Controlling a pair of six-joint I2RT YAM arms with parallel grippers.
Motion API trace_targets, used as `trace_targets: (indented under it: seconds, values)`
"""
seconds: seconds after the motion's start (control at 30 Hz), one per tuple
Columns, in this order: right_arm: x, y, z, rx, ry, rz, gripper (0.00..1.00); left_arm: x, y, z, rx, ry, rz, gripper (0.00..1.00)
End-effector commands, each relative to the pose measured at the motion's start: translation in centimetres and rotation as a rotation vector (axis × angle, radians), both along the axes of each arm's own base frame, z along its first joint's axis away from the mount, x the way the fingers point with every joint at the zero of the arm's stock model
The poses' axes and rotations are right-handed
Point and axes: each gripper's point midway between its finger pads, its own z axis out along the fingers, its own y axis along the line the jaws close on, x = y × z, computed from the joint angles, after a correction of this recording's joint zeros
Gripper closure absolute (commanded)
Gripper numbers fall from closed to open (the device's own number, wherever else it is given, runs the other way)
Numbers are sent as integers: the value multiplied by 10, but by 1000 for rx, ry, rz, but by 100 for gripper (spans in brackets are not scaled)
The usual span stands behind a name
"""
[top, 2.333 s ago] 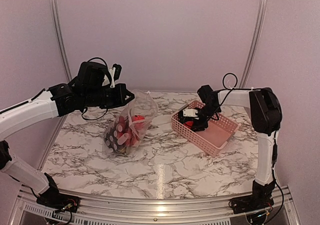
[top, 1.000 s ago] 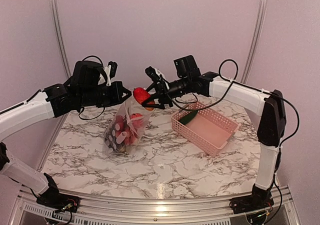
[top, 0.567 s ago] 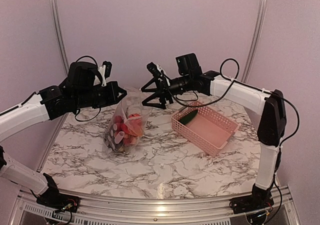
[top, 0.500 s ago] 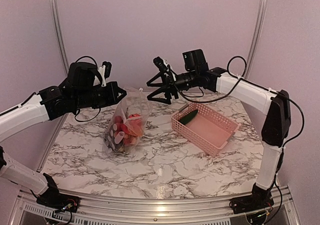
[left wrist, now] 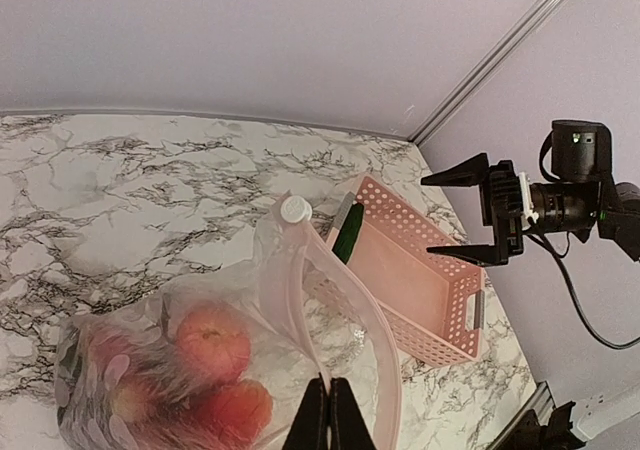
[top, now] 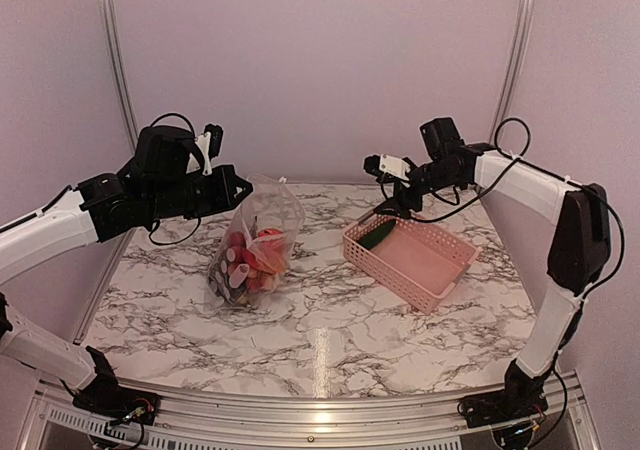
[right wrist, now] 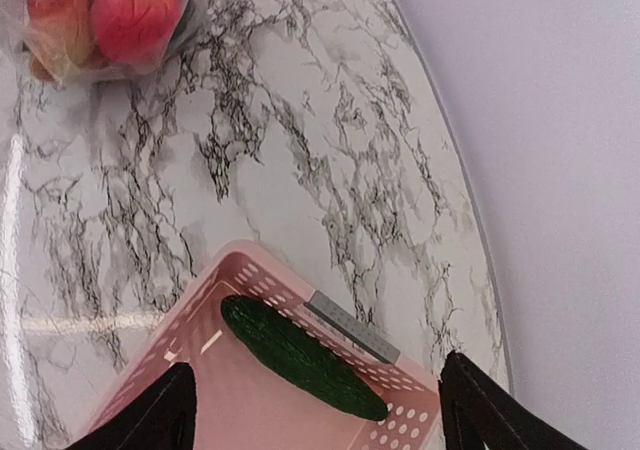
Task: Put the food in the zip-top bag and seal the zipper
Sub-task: Pick up the fake vegetable from the bin.
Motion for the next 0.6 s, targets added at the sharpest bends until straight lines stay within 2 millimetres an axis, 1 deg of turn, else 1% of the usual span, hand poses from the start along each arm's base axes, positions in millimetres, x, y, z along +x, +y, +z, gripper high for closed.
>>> trace_targets:
  seconds: [0.0,0.1,0.17,0.27,0.33,0.4,0.57]
  values:
    - [9,-36,-46,-316,-148,72,27,0,7,3,3,-21,14,100]
    - [12,-40,-70,-393,-163,106,38,0,6,3,-2,-18,14,100]
    - [12,-42,-91,-457,-165,121,43,0,6,2,-4,-14,13,100]
    - [10,-42,-124,-554,-187,150,44,-2,8,3,-5,-12,16,100]
    - [10,-40,-139,-593,-205,169,44,-3,10,5,-5,-15,21,100]
    - [13,-36,-149,-605,-205,179,44,-3,12,5,-3,-17,28,100]
    - [25,-24,-161,-607,-202,189,44,-4,12,3,-5,-11,30,100]
